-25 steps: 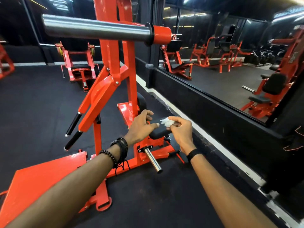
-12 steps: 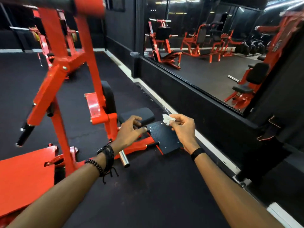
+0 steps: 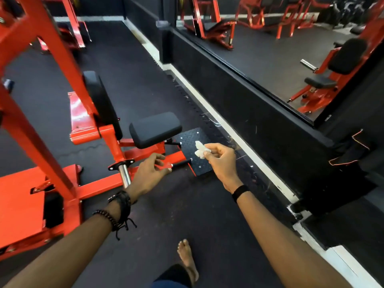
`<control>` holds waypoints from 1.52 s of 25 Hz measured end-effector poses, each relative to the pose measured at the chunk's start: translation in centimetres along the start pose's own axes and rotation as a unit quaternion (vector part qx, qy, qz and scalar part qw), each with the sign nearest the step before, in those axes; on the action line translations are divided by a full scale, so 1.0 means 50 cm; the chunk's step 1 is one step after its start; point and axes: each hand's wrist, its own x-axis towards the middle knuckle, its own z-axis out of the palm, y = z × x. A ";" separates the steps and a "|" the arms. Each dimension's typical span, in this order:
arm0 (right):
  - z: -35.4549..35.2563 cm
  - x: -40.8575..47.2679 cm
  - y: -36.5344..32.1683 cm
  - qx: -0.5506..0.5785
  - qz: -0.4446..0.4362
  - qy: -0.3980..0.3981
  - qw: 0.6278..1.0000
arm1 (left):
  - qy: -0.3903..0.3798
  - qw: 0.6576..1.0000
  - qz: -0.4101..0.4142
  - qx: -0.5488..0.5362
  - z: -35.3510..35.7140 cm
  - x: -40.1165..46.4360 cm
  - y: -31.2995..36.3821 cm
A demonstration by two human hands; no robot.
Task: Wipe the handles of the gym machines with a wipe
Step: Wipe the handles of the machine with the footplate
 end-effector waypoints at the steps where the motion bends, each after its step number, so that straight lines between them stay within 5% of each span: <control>1: 0.002 0.033 0.022 -0.001 0.005 -0.005 1.000 | -0.003 1.000 -0.002 0.012 0.021 0.035 -0.011; 14: 0.075 0.413 0.278 0.061 0.191 -0.046 0.979 | -0.152 0.974 -0.140 0.095 0.215 0.431 -0.114; 23: 0.212 0.640 0.568 0.069 0.327 -0.017 0.942 | -0.248 0.920 -0.214 0.215 0.342 0.725 -0.291; 34: 0.486 0.698 1.089 0.037 0.419 0.024 0.907 | -0.280 0.841 -0.282 0.366 0.578 0.981 -0.808; 38: 0.574 0.678 1.253 0.040 0.426 0.028 0.904 | -0.322 0.785 -0.265 0.458 0.646 1.044 -0.990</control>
